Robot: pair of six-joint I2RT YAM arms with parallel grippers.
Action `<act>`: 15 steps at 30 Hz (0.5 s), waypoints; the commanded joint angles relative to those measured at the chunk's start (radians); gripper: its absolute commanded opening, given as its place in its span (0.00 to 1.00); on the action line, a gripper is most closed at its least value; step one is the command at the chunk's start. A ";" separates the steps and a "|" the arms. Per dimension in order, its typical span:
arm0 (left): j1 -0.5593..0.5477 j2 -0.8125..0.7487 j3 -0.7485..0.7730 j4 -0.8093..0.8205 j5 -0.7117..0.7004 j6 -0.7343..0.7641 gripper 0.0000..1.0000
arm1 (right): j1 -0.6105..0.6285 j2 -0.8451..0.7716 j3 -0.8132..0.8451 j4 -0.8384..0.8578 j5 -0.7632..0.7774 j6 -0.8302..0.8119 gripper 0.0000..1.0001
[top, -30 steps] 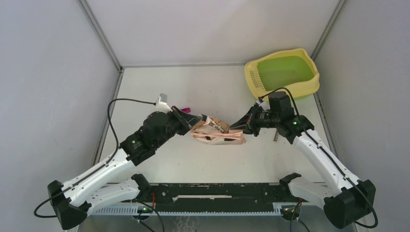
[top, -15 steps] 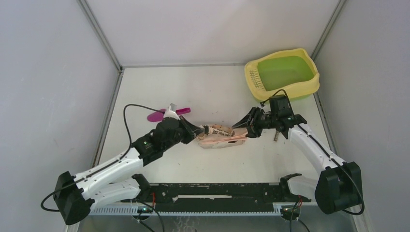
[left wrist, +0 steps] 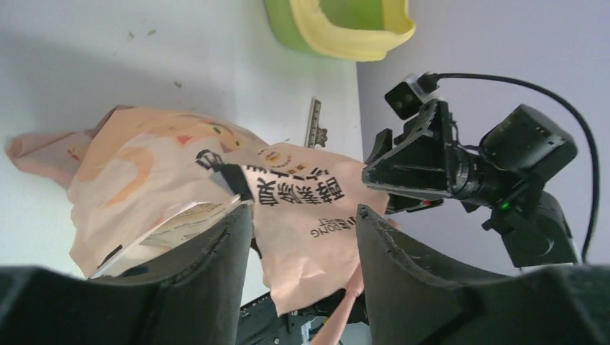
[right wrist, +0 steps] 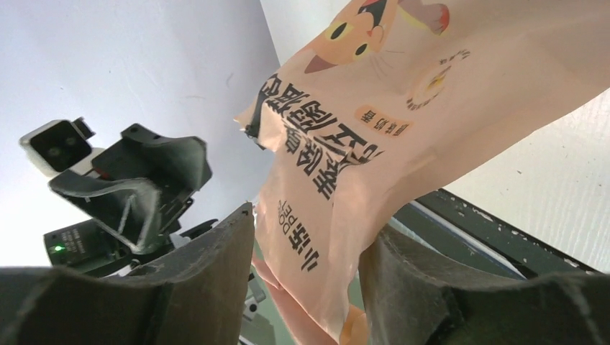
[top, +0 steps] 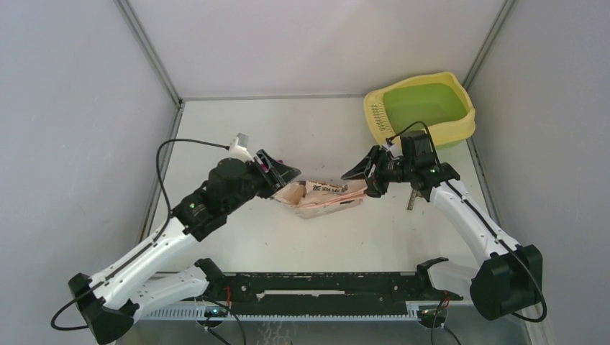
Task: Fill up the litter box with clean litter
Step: Open the cat litter bag at the center of the board.
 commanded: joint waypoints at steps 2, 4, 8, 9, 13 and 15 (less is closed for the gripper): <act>0.039 -0.044 0.106 -0.110 -0.016 0.112 0.62 | 0.035 -0.071 0.059 -0.034 0.073 -0.061 0.61; 0.066 -0.045 0.099 -0.119 -0.008 0.121 0.62 | 0.040 -0.069 0.069 -0.053 0.085 -0.080 0.62; 0.128 -0.035 0.073 -0.144 -0.031 0.159 0.63 | 0.058 -0.069 0.101 -0.111 0.111 -0.122 0.61; 0.159 -0.022 0.063 -0.140 -0.004 0.162 0.64 | 0.063 -0.075 0.104 -0.128 0.114 -0.130 0.61; 0.238 0.080 0.045 -0.102 0.052 0.176 0.64 | 0.101 -0.128 0.089 -0.192 0.168 -0.158 0.58; 0.265 0.139 0.048 -0.079 0.064 0.177 0.64 | 0.115 -0.175 0.057 -0.208 0.185 -0.157 0.56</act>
